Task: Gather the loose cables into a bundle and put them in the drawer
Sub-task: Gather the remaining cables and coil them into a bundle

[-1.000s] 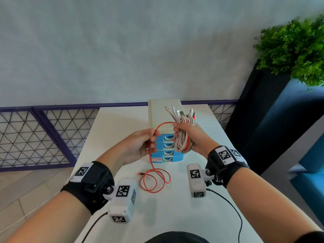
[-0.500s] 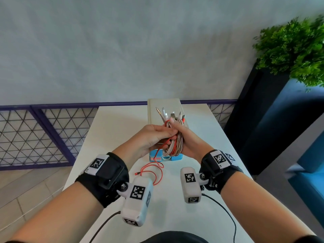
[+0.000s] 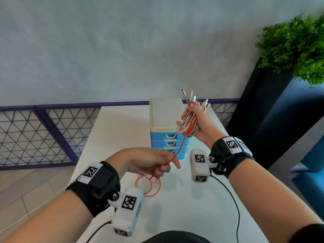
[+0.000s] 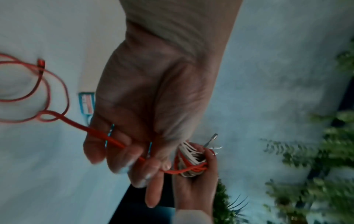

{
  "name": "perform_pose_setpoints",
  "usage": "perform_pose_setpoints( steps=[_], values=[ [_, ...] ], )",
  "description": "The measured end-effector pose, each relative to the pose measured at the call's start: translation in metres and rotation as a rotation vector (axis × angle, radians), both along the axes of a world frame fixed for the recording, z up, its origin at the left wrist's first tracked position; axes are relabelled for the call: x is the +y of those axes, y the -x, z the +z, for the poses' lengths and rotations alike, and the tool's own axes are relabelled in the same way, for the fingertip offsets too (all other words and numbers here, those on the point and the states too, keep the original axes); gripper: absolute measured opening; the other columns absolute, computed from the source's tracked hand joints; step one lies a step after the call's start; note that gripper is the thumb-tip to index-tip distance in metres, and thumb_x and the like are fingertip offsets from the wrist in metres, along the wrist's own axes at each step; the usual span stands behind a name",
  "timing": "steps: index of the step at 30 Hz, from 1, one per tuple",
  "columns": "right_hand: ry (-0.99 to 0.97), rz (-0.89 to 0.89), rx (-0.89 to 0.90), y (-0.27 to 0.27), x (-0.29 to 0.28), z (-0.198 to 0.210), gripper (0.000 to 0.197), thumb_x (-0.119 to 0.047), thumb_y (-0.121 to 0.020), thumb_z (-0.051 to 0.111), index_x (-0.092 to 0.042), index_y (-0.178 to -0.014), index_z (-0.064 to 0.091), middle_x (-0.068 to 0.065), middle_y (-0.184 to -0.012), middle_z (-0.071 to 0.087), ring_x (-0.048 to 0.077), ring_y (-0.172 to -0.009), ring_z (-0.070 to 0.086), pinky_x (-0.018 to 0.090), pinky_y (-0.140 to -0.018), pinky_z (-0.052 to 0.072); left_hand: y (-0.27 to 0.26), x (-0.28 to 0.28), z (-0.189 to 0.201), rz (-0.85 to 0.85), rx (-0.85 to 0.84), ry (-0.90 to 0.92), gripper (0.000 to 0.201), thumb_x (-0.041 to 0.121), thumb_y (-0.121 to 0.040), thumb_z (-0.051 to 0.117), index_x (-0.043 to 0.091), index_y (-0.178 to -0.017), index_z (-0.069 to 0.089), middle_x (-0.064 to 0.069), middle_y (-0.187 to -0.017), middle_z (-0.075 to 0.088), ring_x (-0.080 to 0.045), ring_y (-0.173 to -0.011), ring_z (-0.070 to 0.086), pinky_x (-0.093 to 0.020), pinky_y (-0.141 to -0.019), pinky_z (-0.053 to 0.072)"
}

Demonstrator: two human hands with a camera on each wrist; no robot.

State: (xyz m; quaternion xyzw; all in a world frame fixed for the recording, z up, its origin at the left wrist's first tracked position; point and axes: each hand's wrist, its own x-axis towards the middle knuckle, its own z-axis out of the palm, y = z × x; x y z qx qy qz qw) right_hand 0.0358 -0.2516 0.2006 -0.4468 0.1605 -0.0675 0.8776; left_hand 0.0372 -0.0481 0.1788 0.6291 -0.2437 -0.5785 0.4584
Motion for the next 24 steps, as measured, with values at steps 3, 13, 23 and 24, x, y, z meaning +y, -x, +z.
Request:
perform_pose_setpoints(
  steps=[3,13,23,24],
  values=[
    [0.038,0.102,0.031,0.004,0.001,0.005,0.012,-0.01,-0.094,0.052,-0.008,-0.083,0.057,0.006,-0.068,0.059,0.019,-0.065,0.066,0.044,-0.079,0.057,-0.008,-0.001,-0.004,0.048,-0.474,-0.134,0.024,0.023,-0.099,0.044,0.02,-0.09,0.066,0.004,-0.068,0.048,-0.009,-0.058,0.041,-0.021,-0.058,0.034],
    [0.407,0.462,0.163,0.018,0.022,0.014,0.012,-0.011,-0.091,0.056,-0.001,-0.098,0.058,0.019,-0.09,0.07,0.027,-0.075,0.07,0.038,-0.073,0.059,-0.019,-0.022,0.006,0.678,-1.037,0.214,0.033,0.01,-0.074,0.075,0.018,-0.082,0.044,0.0,-0.074,0.063,-0.01,-0.065,0.058,-0.014,-0.058,0.042],
    [0.661,0.4,0.152,0.018,0.014,0.003,0.018,-0.019,-0.091,0.059,-0.006,-0.079,0.063,0.009,-0.069,0.066,0.017,-0.057,0.065,0.031,-0.064,0.057,-0.032,-0.015,0.019,0.542,-0.683,-0.118,0.042,0.044,-0.096,0.043,0.011,-0.074,0.057,0.0,-0.057,0.047,-0.013,-0.047,0.04,-0.027,-0.052,0.037],
    [0.679,0.355,0.149,0.017,0.013,0.001,0.019,-0.022,-0.091,0.06,-0.008,-0.077,0.062,0.008,-0.068,0.065,0.016,-0.055,0.064,0.028,-0.06,0.056,-0.034,-0.013,0.022,0.6,-0.401,-0.048,0.039,0.038,-0.099,0.037,0.014,-0.075,0.056,0.003,-0.054,0.043,-0.012,-0.044,0.036,-0.025,-0.051,0.036]
  ],
)
